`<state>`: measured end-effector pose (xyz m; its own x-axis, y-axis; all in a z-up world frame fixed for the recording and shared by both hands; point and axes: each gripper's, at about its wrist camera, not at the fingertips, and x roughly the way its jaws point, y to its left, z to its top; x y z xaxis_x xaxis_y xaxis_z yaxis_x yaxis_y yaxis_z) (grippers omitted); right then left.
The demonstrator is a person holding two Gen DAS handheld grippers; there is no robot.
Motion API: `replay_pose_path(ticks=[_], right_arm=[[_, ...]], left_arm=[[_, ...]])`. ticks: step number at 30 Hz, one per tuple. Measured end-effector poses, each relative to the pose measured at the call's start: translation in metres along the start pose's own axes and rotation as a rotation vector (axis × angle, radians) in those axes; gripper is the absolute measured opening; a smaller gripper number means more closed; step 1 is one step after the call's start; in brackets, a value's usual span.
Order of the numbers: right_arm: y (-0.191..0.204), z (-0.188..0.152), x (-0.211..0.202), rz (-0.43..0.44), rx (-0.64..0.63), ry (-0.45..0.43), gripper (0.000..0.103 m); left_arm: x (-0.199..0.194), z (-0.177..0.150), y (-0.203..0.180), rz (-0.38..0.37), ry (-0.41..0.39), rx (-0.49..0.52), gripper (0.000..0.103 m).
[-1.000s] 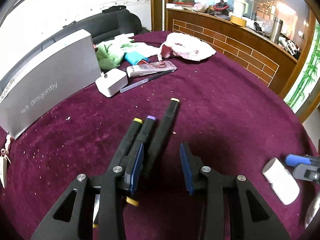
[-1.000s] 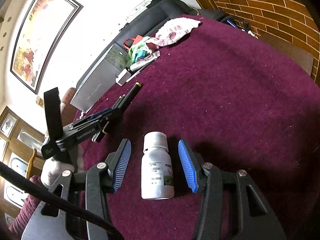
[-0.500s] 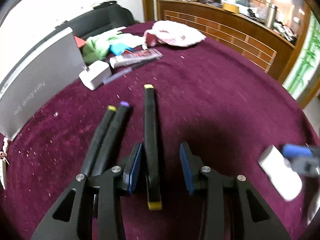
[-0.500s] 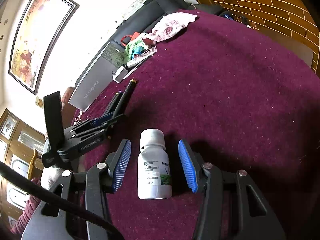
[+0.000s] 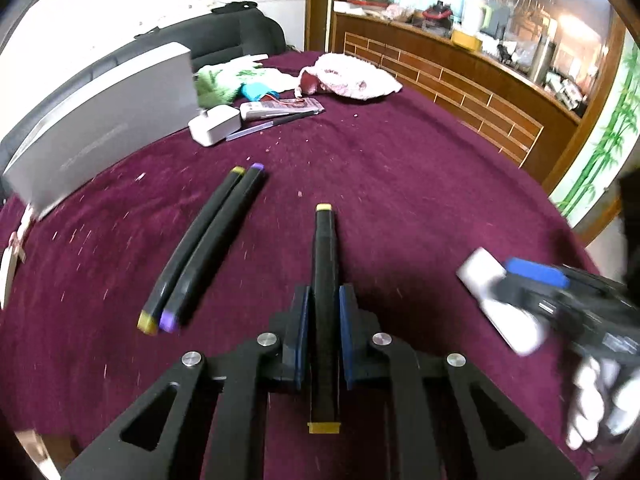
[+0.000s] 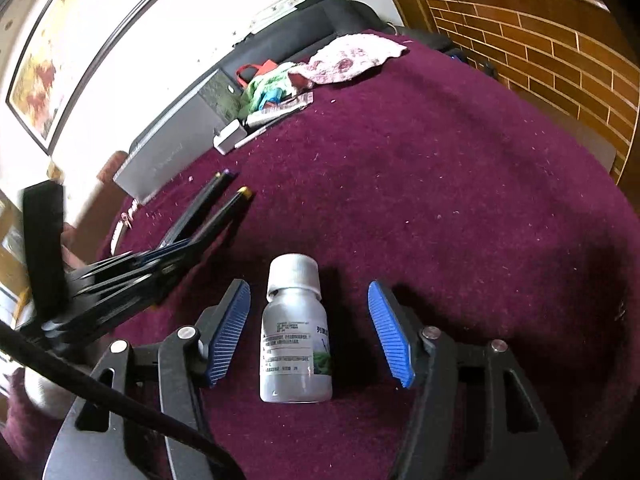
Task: Organize objects
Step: 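Grasp a black marker with the left gripper while the right gripper holds the pill bottle, then carry the black marker and white pill bottle over the cardboard tray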
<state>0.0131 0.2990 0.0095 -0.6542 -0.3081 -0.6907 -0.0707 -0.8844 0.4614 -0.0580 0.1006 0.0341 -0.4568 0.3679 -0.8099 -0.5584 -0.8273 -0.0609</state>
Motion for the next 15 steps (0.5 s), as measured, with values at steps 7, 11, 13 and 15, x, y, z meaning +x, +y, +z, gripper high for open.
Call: replay_pose_path(ticks=[7,11,13,15], right_arm=[[0.013,-0.006,0.006,-0.043,-0.09,-0.004,0.06],[0.015,-0.008,0.006,-0.06,-0.101,-0.007,0.059],[0.021,-0.008,0.008,-0.105,-0.122,0.007,0.058],[0.031,-0.01,0.01,-0.173,-0.158,0.034,0.058]], left_arm=[[-0.071,-0.064,-0.007,0.032,-0.051,-0.036,0.011],[-0.069,-0.095,-0.01,-0.005,0.004,-0.096,0.011],[-0.062,-0.105,-0.011,-0.01,0.044,-0.113,0.012],[-0.058,-0.108,-0.015,-0.003,0.059,-0.117,0.012]])
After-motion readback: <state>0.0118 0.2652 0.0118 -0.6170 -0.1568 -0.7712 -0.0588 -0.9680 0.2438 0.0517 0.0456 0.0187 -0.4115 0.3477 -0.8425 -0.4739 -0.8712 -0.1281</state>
